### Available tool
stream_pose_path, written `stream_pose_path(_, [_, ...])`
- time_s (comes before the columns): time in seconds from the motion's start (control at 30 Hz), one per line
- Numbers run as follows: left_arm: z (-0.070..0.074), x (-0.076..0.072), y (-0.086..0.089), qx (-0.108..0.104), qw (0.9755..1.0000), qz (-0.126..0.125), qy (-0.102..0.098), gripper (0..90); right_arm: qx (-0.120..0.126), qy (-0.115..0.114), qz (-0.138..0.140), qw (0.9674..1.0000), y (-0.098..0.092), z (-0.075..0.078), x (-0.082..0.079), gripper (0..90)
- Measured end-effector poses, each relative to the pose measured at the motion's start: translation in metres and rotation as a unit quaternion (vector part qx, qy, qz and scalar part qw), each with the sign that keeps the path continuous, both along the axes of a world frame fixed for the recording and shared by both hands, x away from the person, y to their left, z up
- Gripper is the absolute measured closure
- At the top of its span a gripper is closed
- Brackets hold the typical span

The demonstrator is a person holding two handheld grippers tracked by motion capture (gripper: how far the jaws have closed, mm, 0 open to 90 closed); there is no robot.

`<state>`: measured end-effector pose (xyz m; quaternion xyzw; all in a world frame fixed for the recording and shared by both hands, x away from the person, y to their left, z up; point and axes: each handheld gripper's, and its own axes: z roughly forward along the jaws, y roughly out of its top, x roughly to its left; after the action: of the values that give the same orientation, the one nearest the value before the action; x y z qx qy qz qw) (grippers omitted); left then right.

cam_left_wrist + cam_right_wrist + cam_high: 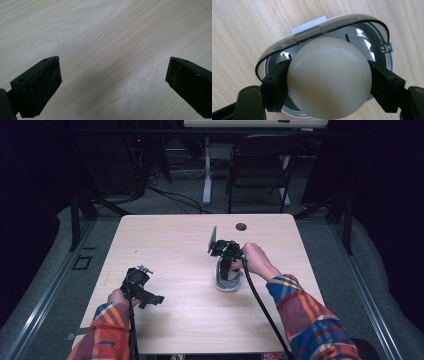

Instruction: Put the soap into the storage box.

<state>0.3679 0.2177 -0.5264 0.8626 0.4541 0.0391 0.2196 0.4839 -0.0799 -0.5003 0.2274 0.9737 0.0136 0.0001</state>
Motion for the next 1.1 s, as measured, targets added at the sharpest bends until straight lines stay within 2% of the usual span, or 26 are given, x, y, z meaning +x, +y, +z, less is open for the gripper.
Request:
stream_pose_path(0.3, [0.000,0.000,0.000,0.000,1.0000,0.000,0.000,0.3,-0.002,0.006,-0.002,1.0000,-0.003,-0.004,0.000,23.9])
stream_pose_path(0.37, [0.000,0.000,0.000,0.001,1.0000,0.000,0.001,0.3,0.004,0.003,-0.004,1.0000,-0.004,-0.004,-0.001,23.6])
stream_pose_path(0.83, [-0.001,0.000,-0.001,0.001,1.0000,0.001,0.001,0.3,0.016,-0.009,-0.005,0.9998,-0.017,0.014,-0.007,22.4])
stream_pose_path(1.1, [-0.001,0.000,-0.001,0.003,1.0000,0.000,0.001,0.3,0.030,-0.023,-0.013,0.9992,-0.031,0.027,-0.014,17.2])
